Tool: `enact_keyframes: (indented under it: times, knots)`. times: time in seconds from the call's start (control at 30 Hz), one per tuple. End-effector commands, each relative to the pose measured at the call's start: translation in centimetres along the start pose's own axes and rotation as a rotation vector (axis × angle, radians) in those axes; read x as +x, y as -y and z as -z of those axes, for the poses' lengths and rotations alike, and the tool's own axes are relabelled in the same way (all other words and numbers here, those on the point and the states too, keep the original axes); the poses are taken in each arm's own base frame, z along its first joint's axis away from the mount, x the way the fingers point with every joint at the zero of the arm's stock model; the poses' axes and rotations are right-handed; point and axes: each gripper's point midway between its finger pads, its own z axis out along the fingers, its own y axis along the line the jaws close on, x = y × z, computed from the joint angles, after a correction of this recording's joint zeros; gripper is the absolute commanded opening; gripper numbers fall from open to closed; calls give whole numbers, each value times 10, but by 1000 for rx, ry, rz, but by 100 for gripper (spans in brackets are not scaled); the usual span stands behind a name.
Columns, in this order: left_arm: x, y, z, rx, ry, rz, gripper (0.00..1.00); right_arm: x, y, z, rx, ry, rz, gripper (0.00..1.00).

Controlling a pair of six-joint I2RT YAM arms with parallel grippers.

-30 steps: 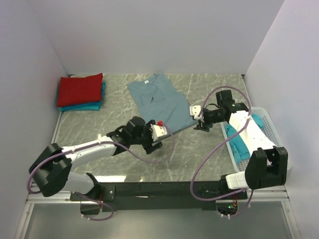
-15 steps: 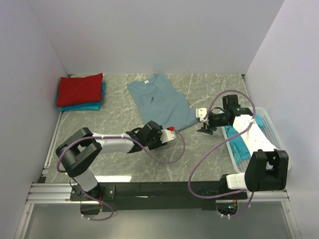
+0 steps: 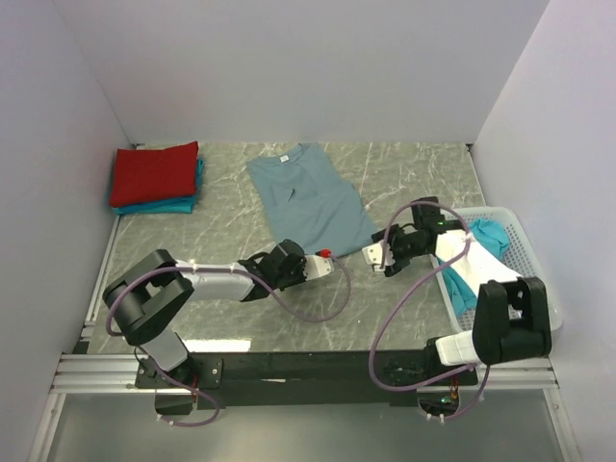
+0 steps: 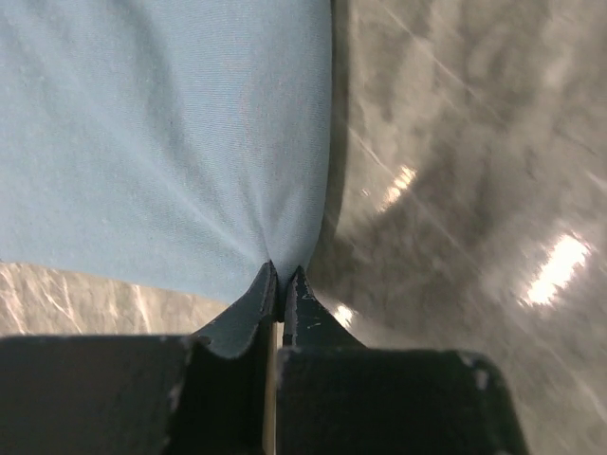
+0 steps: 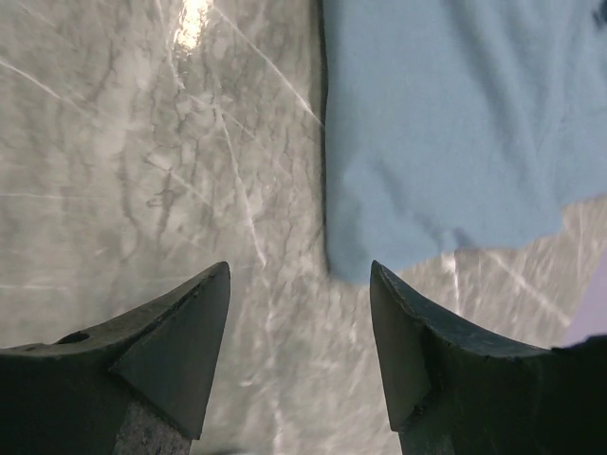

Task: Fold and stack the t-shirts
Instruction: Fold the tshirt

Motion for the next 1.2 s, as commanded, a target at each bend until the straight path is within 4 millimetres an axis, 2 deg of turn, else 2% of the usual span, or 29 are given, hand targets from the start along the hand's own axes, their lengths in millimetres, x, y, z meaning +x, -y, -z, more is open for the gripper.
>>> enact_keyframes:
  times: [0.0,0.03,0.13,0.3,0.4,0.57,0.67,0.77,0.8,0.83,0.87,0.97,1.1,1.13,1.17]
  knots:
    - [1,15,14,80,20,-1,1,16,7,-20,-33,-90,156,67]
    - [-3,17,18,99,46,4,1,10,6,-29,-49,-83,181,67]
    - [0,25,26,130,57,13,1,9,4,-46,-74,-107,216,67]
    - [0,30,35,156,72,9,1,16,3,-64,-114,-158,231,65]
    - [2,33,37,172,72,2,1,22,-3,-70,-150,-203,251,62]
    - [1,40,40,215,82,-2,1,27,4,-71,-121,-263,256,57]
    - [-5,43,42,240,109,-8,1,27,5,-72,-119,-284,254,50]
    - [-1,49,48,272,102,-16,1,27,6,-73,-121,-298,260,42]
    - [-1,49,49,275,104,-16,1,27,3,-72,-136,-296,253,32]
    - [-3,50,53,281,114,-18,1,26,1,-73,-146,-291,256,26]
    - [-2,50,54,285,114,-19,1,24,-1,-73,-152,-289,262,15]
    - [-1,54,61,307,119,-24,1,18,-12,-71,-184,-274,266,0]
    - [1,66,73,377,133,-17,1,7,-45,-60,-253,-249,243,0]
    - [3,76,77,428,135,-11,1,1,-51,-58,-258,-227,230,0]
    - [3,80,80,450,140,-9,1,-5,-65,-49,-276,-212,202,0]
